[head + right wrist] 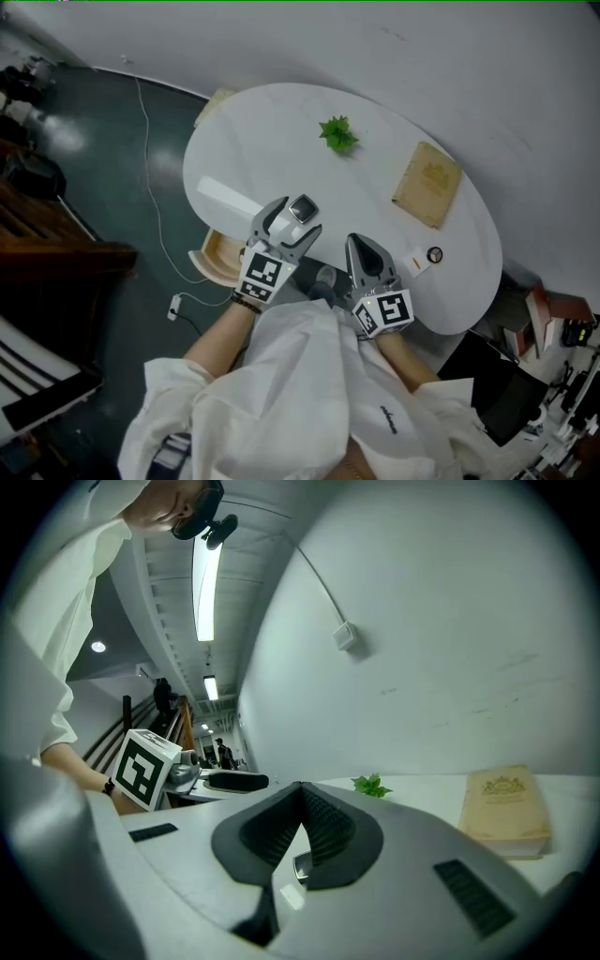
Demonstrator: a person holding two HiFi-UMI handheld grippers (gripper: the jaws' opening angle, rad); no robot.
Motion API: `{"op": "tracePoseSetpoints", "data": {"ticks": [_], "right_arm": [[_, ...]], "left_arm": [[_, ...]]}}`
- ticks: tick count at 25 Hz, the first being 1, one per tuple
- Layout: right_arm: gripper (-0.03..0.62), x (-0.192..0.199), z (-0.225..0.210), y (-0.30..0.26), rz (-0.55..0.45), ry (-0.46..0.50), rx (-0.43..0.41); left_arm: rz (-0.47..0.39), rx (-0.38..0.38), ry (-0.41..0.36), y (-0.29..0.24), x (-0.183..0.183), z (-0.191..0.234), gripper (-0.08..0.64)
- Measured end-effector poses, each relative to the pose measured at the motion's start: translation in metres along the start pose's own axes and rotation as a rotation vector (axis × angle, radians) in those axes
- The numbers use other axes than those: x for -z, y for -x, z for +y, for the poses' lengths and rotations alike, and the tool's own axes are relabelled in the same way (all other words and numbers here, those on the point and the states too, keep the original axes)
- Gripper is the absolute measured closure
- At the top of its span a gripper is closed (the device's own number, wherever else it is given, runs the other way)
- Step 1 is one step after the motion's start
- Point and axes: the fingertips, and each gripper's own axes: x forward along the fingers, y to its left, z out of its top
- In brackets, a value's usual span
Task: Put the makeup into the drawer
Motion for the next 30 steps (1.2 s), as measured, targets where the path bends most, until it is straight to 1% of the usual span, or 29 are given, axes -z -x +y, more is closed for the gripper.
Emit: {"op": "tracePoseSetpoints", "data": {"ticks": [5,11,16,21,26,30], "right_arm": [[0.575,0.022,-0.012,-0.025,0.056,-0.018,0.004],[0.575,0.062,-0.018,-0.054,0.144,-0.053,0.023],[0.575,0.099,-0.019,-0.076,0.218,-0.074,0.043],[0.575,0.127,-0.021,-0.09,0.282,-0.07,0.074],[0.575,0.148,-0.034,-0.099,0.315,-0.102,0.132],[0.575,0.159,-0.036,-0.102,0.339,-0.09,0.129]], "left_arm": [[0.091,0.025,-0.013,-0.022,0.039,0.006,0.209],[0.178,0.036,0.049,-0.042,0.086,0.017,0.209],[0.229,0.054,0.049,-0.06,0.115,0.024,0.209],[0.274,0.067,0.036,-0.077,0.137,0.027,0.209],[0.321,0.075,0.025,-0.092,0.156,0.03,0.209],[0.367,0.088,-0.019,-0.103,0.17,0.029,0.207]]}}
